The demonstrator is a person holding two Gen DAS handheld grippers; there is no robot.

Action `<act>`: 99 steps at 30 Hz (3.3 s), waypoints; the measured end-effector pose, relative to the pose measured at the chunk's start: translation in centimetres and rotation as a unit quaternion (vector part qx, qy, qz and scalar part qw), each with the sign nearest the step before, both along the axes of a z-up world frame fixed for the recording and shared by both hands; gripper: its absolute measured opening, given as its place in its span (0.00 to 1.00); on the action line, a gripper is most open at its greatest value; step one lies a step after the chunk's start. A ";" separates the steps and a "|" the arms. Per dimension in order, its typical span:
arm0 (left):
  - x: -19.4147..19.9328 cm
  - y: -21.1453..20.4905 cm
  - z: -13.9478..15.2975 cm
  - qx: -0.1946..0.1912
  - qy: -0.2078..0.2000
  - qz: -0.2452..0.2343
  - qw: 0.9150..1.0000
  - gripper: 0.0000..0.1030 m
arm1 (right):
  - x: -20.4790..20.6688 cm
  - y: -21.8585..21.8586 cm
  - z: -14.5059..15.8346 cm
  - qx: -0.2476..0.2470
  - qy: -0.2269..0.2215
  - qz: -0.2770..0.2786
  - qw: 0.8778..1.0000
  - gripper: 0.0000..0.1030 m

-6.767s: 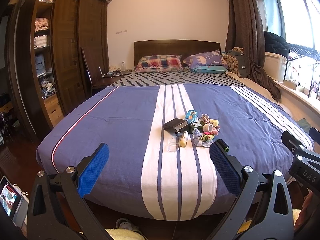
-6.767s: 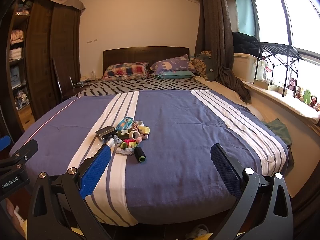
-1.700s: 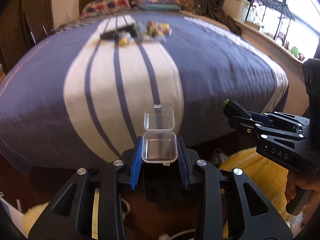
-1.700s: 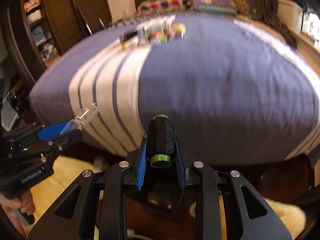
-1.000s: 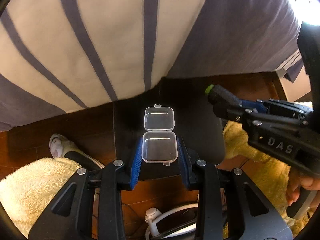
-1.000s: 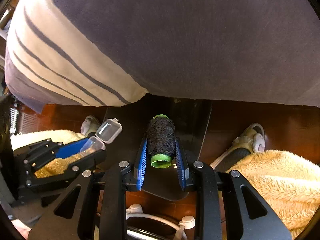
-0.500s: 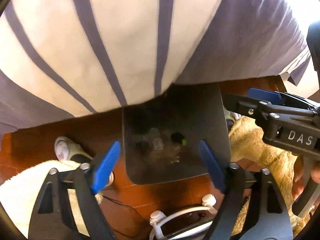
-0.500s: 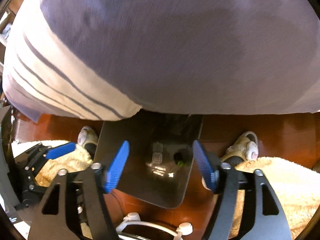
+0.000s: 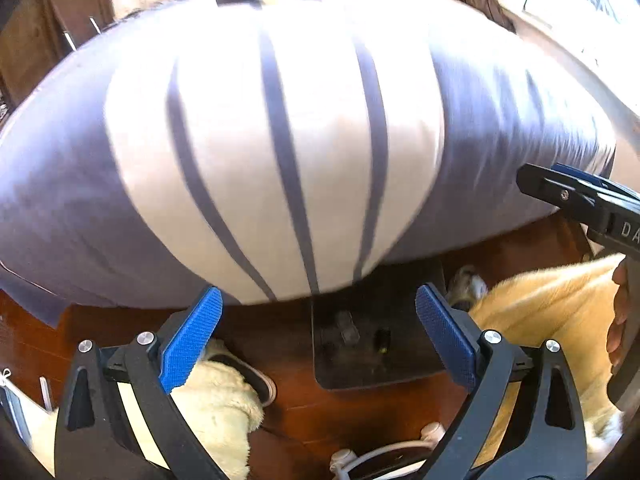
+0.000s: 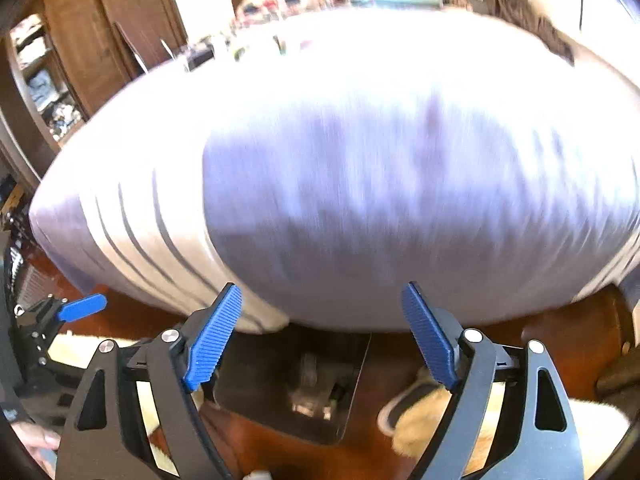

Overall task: Collect trash
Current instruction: 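Move both open tools back up to the item pile on the bed, then grasp the yellow-capped white tube with the left tool while the right tool grasps the pink fuzzy tie, then carry both items down to the black bin and open both tools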

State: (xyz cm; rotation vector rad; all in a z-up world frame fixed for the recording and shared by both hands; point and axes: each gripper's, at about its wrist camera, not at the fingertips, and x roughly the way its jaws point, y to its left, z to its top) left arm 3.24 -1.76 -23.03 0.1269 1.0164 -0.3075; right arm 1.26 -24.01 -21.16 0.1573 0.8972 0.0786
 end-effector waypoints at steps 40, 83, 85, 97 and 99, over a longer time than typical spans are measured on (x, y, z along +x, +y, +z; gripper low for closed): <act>21.7 -1.5 6.9 -0.025 -0.071 0.015 0.997 0.51 | 22.6 2.3 5.3 0.012 -0.060 0.045 0.997 0.34; 2.7 -1.0 13.1 -0.047 -0.139 -0.003 0.989 0.19 | 5.4 1.5 10.8 -0.017 -0.112 0.050 0.992 0.13; 1.4 -1.1 12.5 -0.050 -0.135 -0.008 0.990 0.19 | 3.9 1.3 10.1 -0.020 -0.106 0.048 0.993 0.13; -2.7 -1.9 5.8 -0.063 -0.067 -0.036 0.995 0.19 | -1.0 1.1 3.4 -0.006 -0.045 0.043 0.998 0.13; -2.9 -2.1 4.3 -0.062 -0.051 -0.039 0.996 0.19 | -1.4 1.3 2.2 -0.008 -0.034 0.042 0.999 0.13</act>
